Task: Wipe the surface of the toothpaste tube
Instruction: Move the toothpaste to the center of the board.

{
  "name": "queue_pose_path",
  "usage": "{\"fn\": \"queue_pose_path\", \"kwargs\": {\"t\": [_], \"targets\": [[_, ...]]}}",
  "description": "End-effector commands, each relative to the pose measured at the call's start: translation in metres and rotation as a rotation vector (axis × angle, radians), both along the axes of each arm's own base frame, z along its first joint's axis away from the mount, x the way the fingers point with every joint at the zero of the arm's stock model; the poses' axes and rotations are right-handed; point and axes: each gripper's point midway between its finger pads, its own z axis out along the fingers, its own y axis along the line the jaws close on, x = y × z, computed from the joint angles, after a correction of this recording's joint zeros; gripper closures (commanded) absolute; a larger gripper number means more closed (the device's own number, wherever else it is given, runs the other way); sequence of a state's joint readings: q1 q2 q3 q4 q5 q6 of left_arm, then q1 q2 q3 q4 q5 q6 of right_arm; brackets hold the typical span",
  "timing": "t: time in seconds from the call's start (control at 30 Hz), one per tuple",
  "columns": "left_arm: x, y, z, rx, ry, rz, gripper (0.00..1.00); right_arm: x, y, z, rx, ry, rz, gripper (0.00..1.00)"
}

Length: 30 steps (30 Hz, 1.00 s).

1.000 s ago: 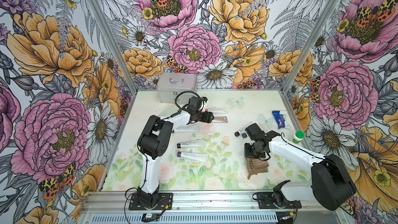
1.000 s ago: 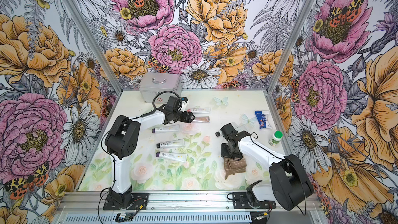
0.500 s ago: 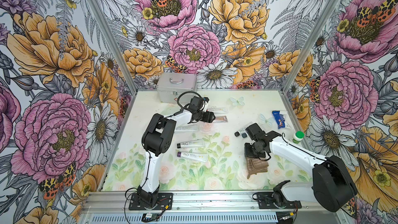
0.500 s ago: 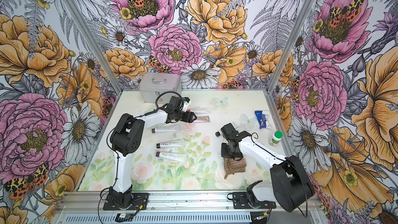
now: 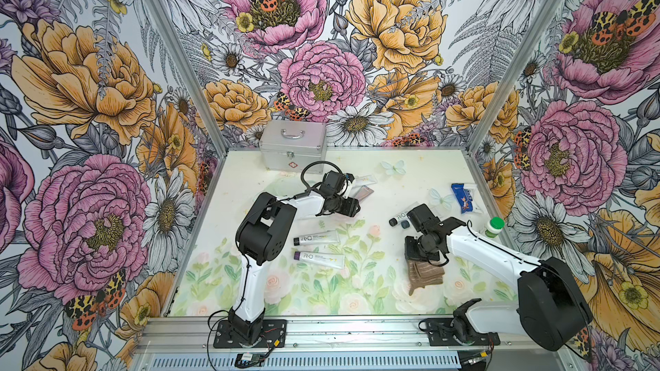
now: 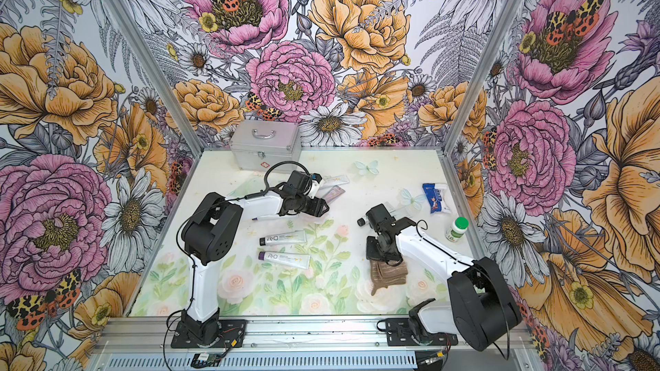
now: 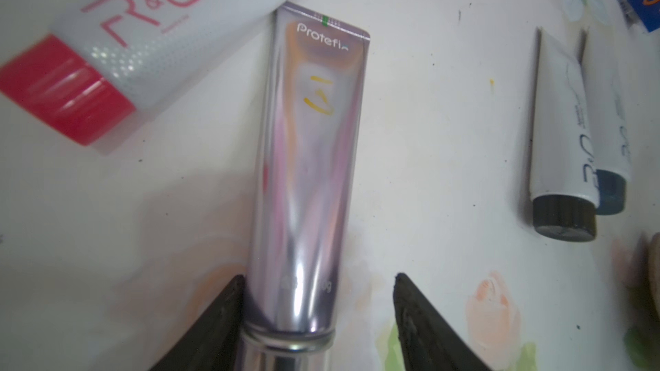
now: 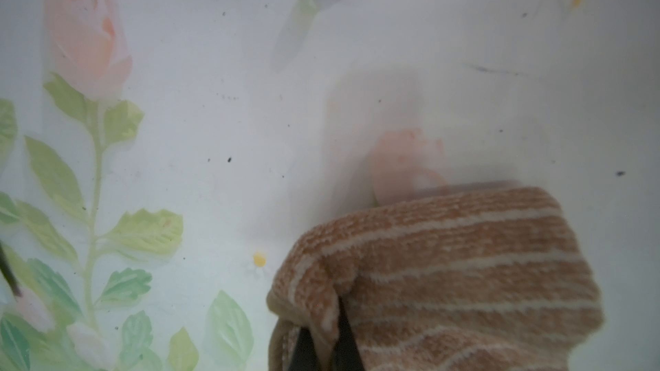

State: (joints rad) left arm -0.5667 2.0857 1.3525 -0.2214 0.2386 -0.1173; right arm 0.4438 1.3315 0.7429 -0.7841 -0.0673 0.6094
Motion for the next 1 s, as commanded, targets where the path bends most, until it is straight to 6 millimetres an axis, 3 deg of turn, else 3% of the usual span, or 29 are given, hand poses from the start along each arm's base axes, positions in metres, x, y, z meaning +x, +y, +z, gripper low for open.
{"fn": "queue_pose_path", "kwargs": {"t": [0.0,0.27,0.4,0.5,0.67,0.97], "targets": [[-0.002,0.011,0.003,0.080,-0.053,0.024,0.41,0.002,0.005,-0.002,0.010,-0.009,0.021,1.00],[-0.004,0.012,-0.005,0.143,-0.076,0.036,0.55,0.001,0.006,-0.004,0.009,-0.002,0.023,1.00],[-0.008,0.010,-0.006,0.136,-0.077,0.023,0.67,0.003,0.007,-0.002,0.013,-0.007,0.024,1.00],[-0.016,0.009,-0.001,0.109,-0.085,0.019,0.69,0.004,0.008,0.000,0.018,-0.010,0.025,1.00],[-0.049,0.003,0.010,0.054,-0.085,-0.013,0.70,0.008,0.011,0.003,0.029,-0.016,0.031,1.00],[-0.142,-0.024,0.031,0.046,-0.119,-0.169,0.70,0.014,0.019,0.007,0.050,-0.017,0.059,1.00]]}}
